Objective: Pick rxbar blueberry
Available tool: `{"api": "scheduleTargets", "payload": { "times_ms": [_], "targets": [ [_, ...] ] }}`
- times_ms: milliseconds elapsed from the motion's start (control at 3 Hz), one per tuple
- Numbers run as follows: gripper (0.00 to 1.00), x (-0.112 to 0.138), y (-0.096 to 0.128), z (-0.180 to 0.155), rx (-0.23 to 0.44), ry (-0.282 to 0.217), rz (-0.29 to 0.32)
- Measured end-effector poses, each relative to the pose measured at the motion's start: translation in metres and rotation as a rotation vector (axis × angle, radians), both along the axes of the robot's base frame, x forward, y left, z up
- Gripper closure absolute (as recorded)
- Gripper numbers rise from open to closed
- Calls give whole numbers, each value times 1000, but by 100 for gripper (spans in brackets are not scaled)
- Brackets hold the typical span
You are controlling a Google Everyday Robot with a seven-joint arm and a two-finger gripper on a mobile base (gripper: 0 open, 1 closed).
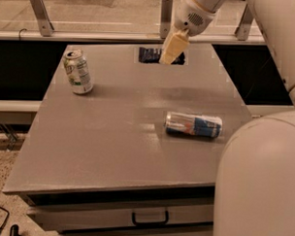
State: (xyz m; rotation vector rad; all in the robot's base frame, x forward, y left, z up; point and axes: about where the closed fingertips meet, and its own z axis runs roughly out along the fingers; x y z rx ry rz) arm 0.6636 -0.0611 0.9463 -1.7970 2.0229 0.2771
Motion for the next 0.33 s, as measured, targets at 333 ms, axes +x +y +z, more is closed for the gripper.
{"api": "scheduleTargets", "payload": {
  "times_ms": [333],
  "targets": [
    [100, 0, 1, 1, 2, -2, 1]
  ]
}}
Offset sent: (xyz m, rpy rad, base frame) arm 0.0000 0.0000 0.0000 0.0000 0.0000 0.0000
